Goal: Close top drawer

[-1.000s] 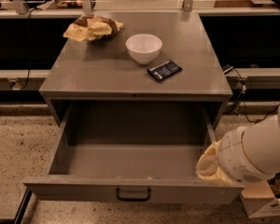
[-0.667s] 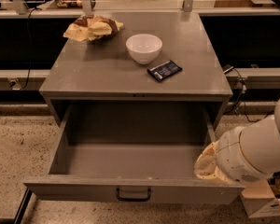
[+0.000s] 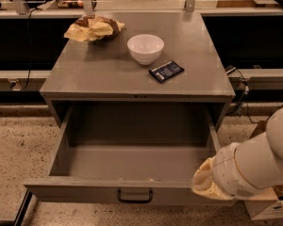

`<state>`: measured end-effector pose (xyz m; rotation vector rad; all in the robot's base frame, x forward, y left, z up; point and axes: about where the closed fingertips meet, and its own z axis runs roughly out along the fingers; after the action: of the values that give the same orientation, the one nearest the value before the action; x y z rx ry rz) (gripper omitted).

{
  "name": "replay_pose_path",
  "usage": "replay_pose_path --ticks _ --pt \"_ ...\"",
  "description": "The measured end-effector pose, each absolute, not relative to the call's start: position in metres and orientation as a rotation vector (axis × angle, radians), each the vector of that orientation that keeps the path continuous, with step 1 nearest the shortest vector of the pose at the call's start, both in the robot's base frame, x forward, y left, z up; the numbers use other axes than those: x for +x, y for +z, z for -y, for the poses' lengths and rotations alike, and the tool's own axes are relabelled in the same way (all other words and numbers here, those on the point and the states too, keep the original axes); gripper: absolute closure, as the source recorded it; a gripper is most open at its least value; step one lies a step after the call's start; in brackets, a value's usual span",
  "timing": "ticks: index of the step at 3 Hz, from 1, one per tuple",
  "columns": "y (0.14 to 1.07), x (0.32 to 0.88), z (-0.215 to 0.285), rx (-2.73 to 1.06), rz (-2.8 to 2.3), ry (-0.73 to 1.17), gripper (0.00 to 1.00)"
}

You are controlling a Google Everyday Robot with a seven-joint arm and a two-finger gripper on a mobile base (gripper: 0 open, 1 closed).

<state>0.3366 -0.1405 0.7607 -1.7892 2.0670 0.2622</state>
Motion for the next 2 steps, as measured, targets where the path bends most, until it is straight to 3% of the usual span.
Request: replay_pose_path --ticks 2 --pt "0.690 0.298 0.120 -1.800 -2.112 0.377 1.00"
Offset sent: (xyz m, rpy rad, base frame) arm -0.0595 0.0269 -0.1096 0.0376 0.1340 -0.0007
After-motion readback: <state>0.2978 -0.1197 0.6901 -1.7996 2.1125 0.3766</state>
